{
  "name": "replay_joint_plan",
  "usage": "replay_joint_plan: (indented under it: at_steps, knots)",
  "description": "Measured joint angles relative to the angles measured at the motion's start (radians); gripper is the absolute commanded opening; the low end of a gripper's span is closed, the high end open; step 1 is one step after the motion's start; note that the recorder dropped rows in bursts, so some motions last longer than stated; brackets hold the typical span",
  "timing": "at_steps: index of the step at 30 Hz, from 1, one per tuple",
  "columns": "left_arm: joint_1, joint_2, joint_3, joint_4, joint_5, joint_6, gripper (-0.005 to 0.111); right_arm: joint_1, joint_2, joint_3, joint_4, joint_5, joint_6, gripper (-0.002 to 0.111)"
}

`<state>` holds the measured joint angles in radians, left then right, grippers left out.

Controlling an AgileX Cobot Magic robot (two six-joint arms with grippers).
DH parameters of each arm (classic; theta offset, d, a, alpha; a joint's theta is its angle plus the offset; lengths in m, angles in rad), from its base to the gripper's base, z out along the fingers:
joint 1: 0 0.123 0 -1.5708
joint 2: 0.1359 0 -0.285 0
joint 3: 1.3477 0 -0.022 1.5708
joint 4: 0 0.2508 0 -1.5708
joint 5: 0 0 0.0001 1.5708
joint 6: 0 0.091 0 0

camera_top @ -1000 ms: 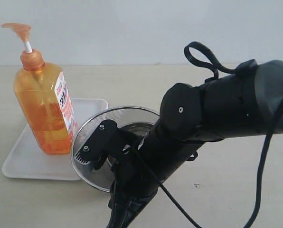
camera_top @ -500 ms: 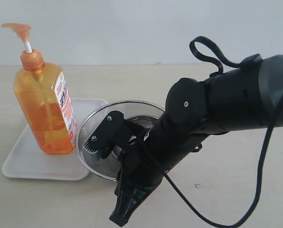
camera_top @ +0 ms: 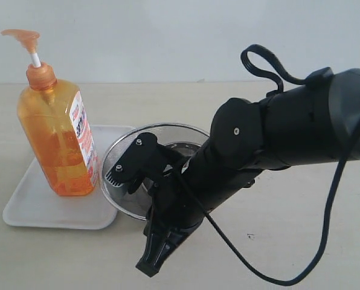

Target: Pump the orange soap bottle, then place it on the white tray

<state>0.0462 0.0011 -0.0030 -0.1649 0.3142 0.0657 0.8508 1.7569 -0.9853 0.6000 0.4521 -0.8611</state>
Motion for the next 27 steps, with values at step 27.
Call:
replay_joint_plan:
  at_steps: [27]
  knots:
    - [0.0, 0.0, 0.0, 0.0, 0.0, 0.0, 0.005, -0.002, -0.394, 0.0, -0.254, -0.056, 0.097, 0.0]
